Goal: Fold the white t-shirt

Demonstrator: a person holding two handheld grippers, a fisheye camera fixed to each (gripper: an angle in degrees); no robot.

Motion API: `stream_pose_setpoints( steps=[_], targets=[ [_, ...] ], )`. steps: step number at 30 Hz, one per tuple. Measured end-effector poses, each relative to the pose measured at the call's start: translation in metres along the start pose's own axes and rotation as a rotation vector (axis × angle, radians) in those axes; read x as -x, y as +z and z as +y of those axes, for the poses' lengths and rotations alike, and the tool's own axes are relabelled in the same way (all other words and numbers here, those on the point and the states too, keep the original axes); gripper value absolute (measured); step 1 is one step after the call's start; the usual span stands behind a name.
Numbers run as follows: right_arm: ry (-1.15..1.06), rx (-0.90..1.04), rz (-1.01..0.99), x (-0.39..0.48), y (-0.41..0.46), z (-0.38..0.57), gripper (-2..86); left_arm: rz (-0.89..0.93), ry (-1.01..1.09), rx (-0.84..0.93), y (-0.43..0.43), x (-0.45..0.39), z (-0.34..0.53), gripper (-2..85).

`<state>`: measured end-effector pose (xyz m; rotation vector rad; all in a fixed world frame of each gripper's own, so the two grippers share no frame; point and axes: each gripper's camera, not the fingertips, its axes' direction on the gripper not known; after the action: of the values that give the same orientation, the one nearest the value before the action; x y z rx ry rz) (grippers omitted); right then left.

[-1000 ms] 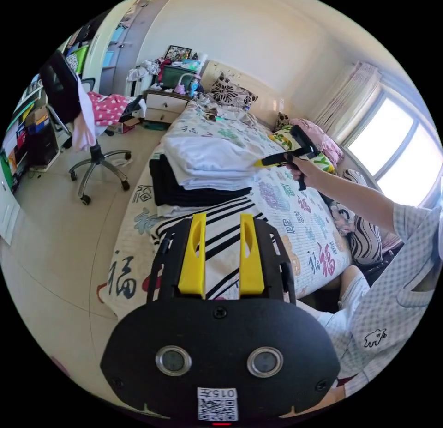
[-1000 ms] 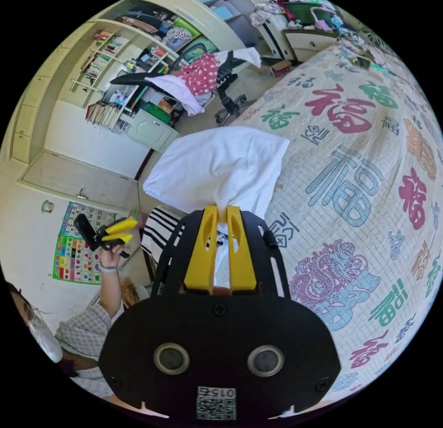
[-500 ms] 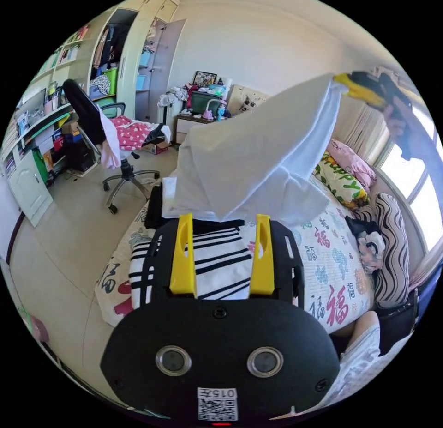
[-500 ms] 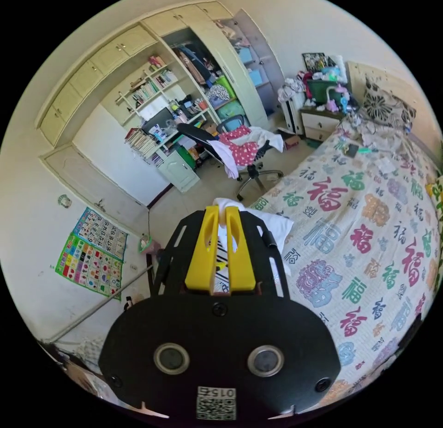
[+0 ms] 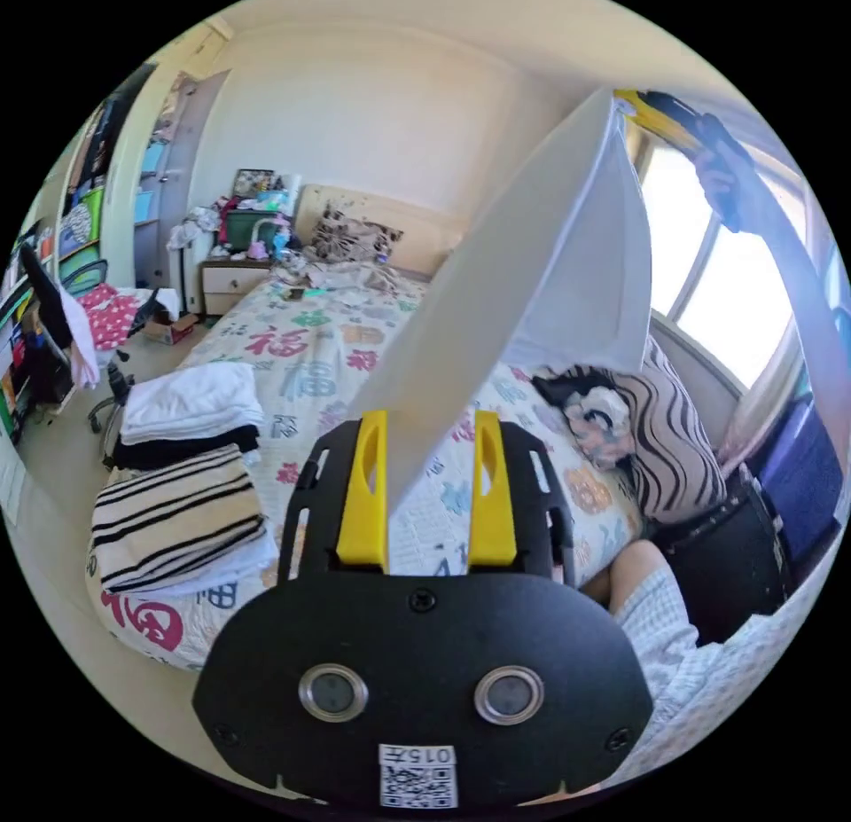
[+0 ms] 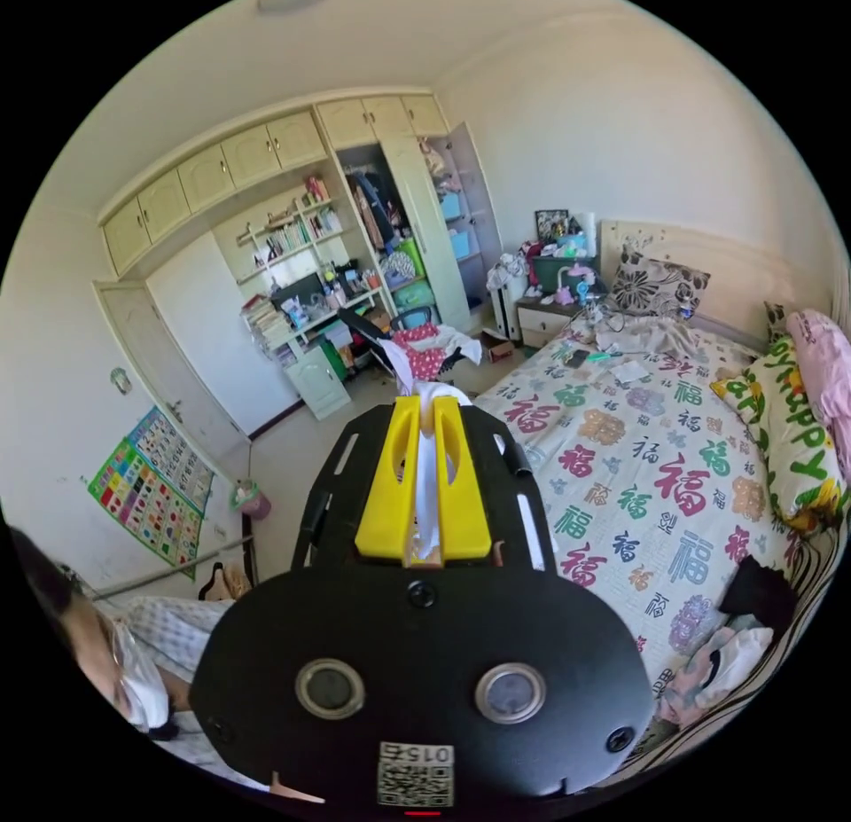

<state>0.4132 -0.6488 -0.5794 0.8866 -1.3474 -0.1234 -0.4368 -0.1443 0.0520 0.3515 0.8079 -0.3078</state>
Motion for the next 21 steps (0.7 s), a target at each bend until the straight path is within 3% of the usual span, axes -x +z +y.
stream_pose_setpoints(
  steps=[3,8,13,21],
  targets=[
    [0.025,-0.07,-0.031,-0.005,-0.057,0.019,1.3,-0.051,0.081,0.087,0.037,-0.054,0.011,17.9],
    [0.003,-0.096,-0.012,0.003,-0.131,0.051,1.4,-0.076,-0.001,0.103,0.089,-0.09,0.003,13.5],
    [0.022,-0.137,0.034,0.001,-0.2,0.081,1.5,0.131,0.032,0.189,0.124,-0.125,0.002,4.1],
    [0.109,-0.163,0.095,-0.028,-0.312,0.161,1.9,0.148,0.143,0.149,0.067,-0.142,0.021,-0.7]
  ],
)
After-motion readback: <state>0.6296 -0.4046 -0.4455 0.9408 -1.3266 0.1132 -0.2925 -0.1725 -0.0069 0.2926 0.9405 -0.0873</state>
